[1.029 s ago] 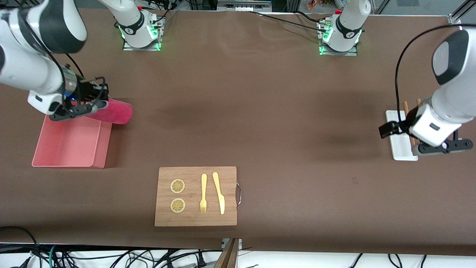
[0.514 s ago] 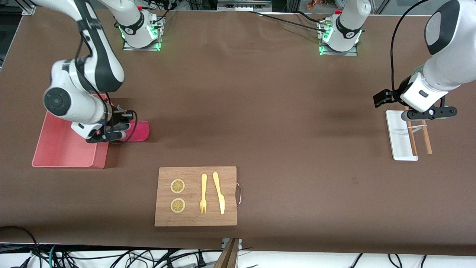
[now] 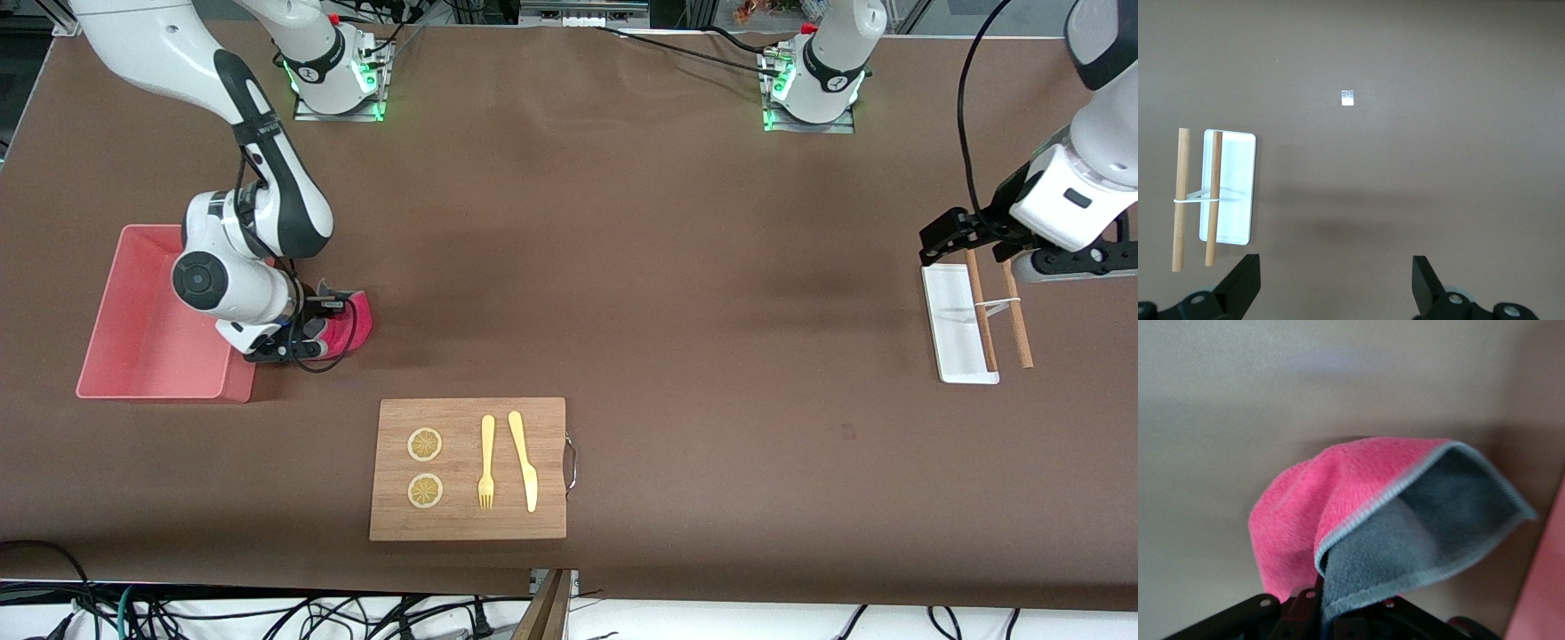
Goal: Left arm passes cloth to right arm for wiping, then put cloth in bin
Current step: 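Wipe the table with the cloth, right gripper sweeping toward the cutting board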
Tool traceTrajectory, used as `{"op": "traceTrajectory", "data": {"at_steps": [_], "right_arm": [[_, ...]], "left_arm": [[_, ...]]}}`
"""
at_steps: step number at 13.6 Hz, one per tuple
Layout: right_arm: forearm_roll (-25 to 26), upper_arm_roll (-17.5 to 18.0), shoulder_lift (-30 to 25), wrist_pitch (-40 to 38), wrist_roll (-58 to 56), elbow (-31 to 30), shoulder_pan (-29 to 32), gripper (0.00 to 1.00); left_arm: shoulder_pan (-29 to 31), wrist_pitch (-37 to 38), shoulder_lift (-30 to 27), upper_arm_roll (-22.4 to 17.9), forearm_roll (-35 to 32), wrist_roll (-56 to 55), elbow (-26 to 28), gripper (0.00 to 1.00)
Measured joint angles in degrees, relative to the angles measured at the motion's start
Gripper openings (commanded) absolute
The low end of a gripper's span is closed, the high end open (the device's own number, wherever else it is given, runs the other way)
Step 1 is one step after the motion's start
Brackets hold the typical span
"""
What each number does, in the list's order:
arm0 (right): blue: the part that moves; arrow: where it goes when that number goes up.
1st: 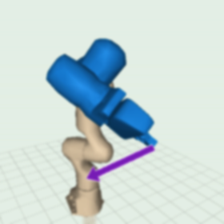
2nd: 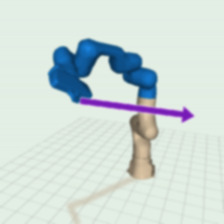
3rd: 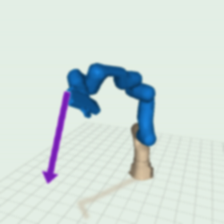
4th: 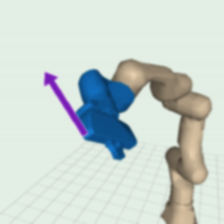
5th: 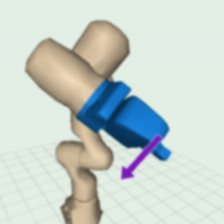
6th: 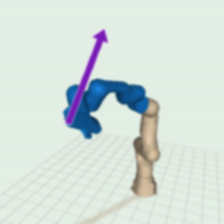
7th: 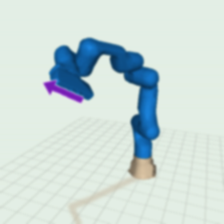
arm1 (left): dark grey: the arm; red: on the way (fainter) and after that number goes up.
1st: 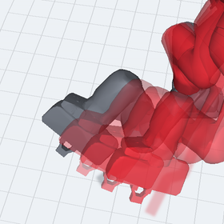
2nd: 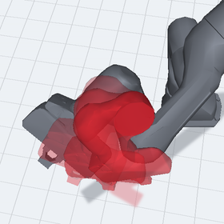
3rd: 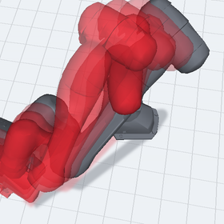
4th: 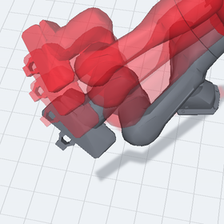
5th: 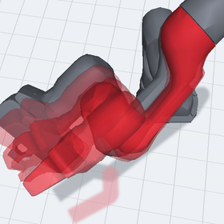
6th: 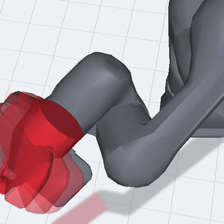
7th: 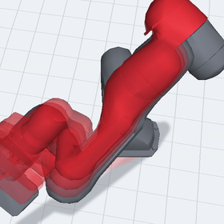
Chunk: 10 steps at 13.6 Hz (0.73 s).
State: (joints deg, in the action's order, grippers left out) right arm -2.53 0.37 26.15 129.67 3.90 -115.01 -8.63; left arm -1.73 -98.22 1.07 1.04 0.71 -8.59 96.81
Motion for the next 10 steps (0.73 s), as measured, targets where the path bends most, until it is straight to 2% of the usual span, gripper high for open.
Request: {"op": "traceTrajectory", "data": {"at_steps": [6, 10], "right_arm": [[-5.63, 4.22, 0.88, 1.11, 17.14, 1.74, -6.91, 0.00], [-6.39, 9.26, 1.34, 1.20, 32.74, 4.37, -10.14, 0.00]], "left_arm": [[2.91, 1.09, 0.96, -0.48, 2.25, 5.05, -0.49, 1.00], [2.90, 1.33, 0.98, -0.38, 2.26, 5.38, -0.75, 1.00]]}}
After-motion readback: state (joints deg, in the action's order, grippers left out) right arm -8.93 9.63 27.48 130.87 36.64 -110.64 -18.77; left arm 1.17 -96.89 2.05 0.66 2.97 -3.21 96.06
